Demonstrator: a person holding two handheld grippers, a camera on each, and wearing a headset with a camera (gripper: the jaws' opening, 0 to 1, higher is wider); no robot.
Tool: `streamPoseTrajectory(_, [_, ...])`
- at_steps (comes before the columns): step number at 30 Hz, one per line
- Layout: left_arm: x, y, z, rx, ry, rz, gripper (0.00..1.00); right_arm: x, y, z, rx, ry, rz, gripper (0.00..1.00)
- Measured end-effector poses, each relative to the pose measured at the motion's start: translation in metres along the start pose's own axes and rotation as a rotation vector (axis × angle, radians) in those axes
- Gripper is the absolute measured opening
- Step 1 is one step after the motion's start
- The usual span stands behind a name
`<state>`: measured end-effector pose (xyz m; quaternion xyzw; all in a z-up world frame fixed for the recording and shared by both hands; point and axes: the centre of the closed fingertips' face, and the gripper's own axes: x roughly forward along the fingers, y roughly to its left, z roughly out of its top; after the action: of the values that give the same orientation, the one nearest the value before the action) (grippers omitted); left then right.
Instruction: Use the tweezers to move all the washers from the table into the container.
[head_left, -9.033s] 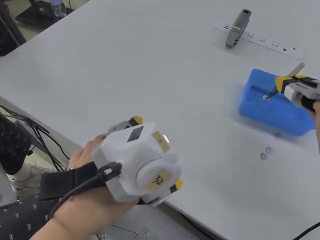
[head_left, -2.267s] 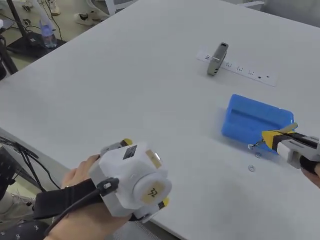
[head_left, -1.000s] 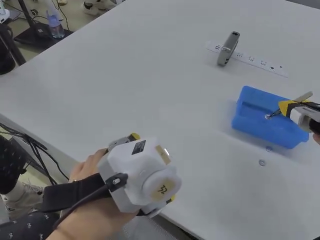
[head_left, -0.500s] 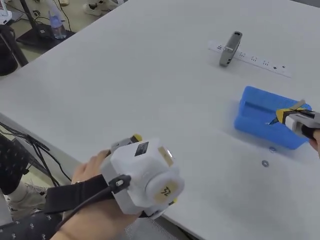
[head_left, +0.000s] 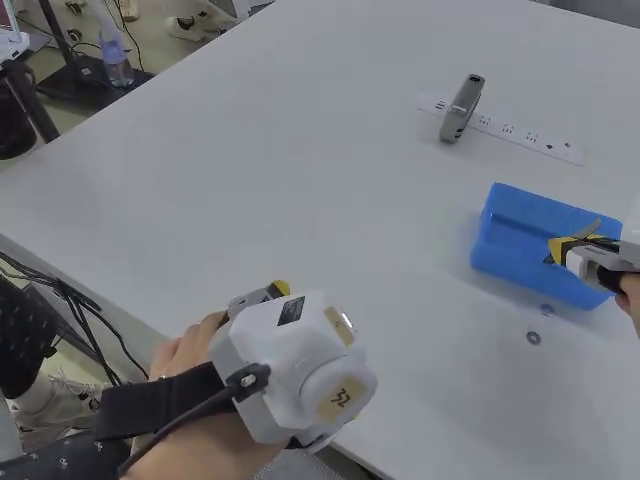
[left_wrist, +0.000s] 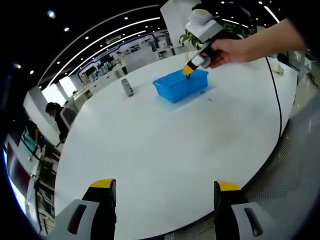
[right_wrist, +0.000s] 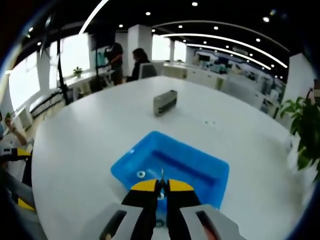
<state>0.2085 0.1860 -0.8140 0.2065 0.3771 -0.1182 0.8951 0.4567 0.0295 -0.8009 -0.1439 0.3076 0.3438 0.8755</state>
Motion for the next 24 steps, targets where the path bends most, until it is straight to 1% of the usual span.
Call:
streamPoseTrajectory(4, [0.0, 0.001, 0.0, 0.002, 0.0, 0.003, 0.81, 0.003, 0.003, -0.003, -0.014, 0.014, 0.003, 0.02])
streamPoseTrajectory(7, [0.0, 0.001, 0.0, -0.001, -0.002, 0.003, 0.81, 0.005, 0.001, -0.006, -0.037, 0.028, -0.004, 0.02])
streamPoseTrajectory(10, [0.0, 0.001, 0.0, 0.002, 0.001, 0.006, 0.81, 0.007, 0.001, -0.009, -0.028, 0.039, 0.005, 0.02])
streamPoseTrajectory(11, [0.0, 0.001, -0.001, 0.001, 0.0, 0.006, 0.81, 0.007, 0.001, -0.008, -0.031, 0.029, 0.003, 0.02])
streamPoseTrajectory(12, [0.0, 0.001, 0.0, 0.001, 0.0, 0.007, 0.81, 0.005, 0.001, -0.009, -0.029, 0.035, 0.003, 0.02])
streamPoseTrajectory(17, [0.0, 0.002, -0.001, -0.001, 0.001, 0.01, 0.81, 0.003, 0.005, -0.009, -0.022, 0.033, 0.009, 0.02])
streamPoseTrajectory(20, [0.0, 0.001, 0.0, 0.0, 0.0, 0.009, 0.81, 0.004, 0.006, -0.01, -0.008, 0.034, 0.027, 0.03])
streamPoseTrajectory(24, [0.0, 0.001, 0.0, 0.004, 0.001, 0.008, 0.81, 0.006, 0.005, -0.01, -0.006, 0.039, 0.019, 0.03])
